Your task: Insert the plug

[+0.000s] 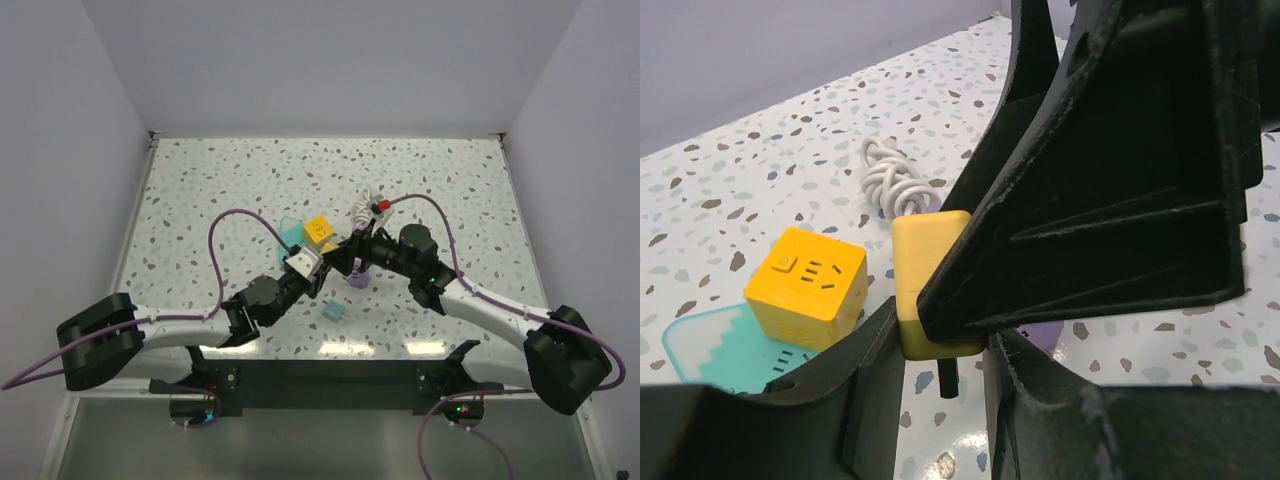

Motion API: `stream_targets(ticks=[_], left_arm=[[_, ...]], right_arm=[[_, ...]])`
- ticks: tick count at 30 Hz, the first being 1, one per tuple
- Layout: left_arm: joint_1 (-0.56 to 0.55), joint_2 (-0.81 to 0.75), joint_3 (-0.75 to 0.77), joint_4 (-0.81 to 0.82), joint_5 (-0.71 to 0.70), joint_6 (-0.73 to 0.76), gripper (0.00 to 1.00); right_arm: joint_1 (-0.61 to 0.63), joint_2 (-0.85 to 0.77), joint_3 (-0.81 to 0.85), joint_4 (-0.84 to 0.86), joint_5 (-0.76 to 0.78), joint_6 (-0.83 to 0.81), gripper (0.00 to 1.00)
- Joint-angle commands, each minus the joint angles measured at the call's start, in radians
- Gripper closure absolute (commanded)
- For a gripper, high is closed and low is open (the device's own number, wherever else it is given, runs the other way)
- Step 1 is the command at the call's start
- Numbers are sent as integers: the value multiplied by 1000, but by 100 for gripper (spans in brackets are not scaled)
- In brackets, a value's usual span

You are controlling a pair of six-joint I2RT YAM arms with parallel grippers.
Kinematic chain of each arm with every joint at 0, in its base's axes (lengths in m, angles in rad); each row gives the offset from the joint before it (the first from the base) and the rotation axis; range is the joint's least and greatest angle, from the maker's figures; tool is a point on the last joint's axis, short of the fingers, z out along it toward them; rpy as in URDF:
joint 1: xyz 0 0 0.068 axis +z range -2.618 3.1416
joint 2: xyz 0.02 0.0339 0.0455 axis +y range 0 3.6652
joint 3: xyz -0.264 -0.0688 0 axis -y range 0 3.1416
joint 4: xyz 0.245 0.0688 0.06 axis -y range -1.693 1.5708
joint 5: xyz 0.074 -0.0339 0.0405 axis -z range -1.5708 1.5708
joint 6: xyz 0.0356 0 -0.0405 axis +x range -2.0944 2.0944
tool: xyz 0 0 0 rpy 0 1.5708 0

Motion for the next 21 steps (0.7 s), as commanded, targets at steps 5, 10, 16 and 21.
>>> stream_targets(ticks=[5, 10, 16, 21], left_arm=[[-4, 1, 24, 106, 27, 42, 100], [-4, 3, 18, 85, 23, 30, 82], [-3, -14, -8, 51, -17, -12, 0], [0, -79, -97, 53, -16, -33, 0]], right_arm=[[-3, 10, -12, 73, -22, 19, 55], [-3, 13, -4, 47, 7, -13, 99], [-3, -1, 21, 21, 76, -94, 100], [-3, -35, 77, -33, 168, -192, 100]])
